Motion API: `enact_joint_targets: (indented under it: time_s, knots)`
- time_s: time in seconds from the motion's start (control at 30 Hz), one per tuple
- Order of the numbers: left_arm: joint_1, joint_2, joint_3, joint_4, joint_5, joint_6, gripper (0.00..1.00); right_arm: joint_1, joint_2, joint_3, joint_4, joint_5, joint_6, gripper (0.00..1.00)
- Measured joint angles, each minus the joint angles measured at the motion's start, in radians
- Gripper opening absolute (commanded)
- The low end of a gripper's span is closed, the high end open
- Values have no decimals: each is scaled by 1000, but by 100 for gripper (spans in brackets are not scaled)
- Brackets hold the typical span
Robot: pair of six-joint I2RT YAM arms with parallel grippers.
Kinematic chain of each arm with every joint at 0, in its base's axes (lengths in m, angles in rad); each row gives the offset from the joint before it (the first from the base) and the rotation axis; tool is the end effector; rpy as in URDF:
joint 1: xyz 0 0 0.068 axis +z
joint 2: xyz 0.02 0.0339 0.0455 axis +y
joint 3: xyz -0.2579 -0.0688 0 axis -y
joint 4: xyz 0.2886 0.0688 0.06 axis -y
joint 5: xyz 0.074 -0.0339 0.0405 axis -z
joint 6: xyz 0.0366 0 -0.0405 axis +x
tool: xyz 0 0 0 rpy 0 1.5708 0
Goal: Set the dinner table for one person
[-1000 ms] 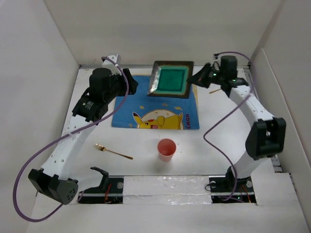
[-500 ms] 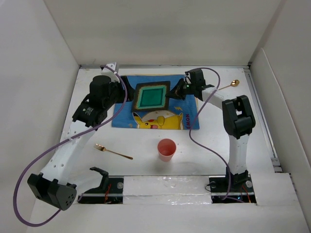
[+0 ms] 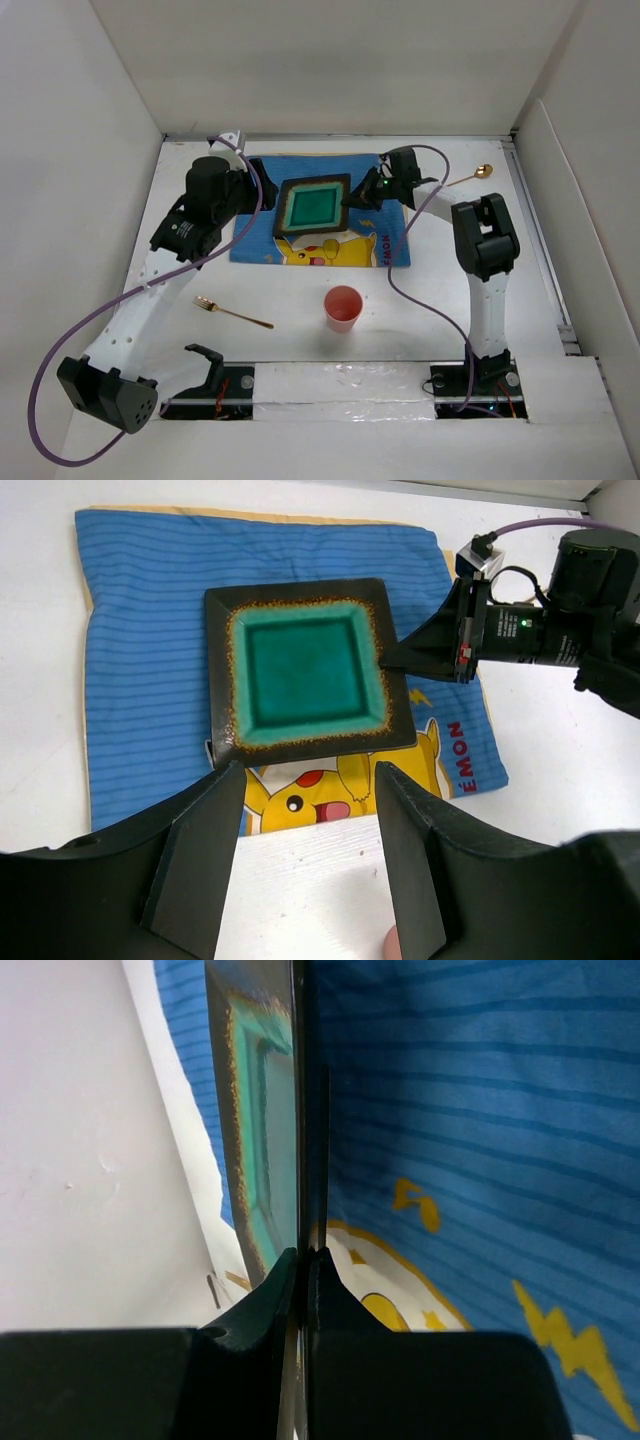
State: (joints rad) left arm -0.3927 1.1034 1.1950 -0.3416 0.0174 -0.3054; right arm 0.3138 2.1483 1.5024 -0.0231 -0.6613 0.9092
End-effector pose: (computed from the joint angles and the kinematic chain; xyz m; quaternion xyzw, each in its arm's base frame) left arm 0.2703 -0.1127 0.4025 0.0398 0.7887 -0.2162 0.5741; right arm 0.4763 0.1782 0.1400 0.1145 0.8554 0.4759 0.1697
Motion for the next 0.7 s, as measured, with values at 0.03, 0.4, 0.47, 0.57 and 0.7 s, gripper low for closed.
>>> enact_joint_targets:
  time_s: [0.03,0.4,0.47,0.57,0.7]
  knots:
    - [0,0,-2,1,0,0,51,0,6,0,-2,-2,-6,0]
    - [0,-2,-34,4,0,-1,51,-19,48,43,-94,-46,-82,42]
    - [0,-2,-42,5,0,-3,51,-20,48,53,-138,-41,-113,43]
    - [0,-2,-46,6,0,-6,51,-25,49,59,-185,-38,-139,43]
    - [0,-2,-46,13,0,-8,51,-30,56,79,-263,-28,-177,46]
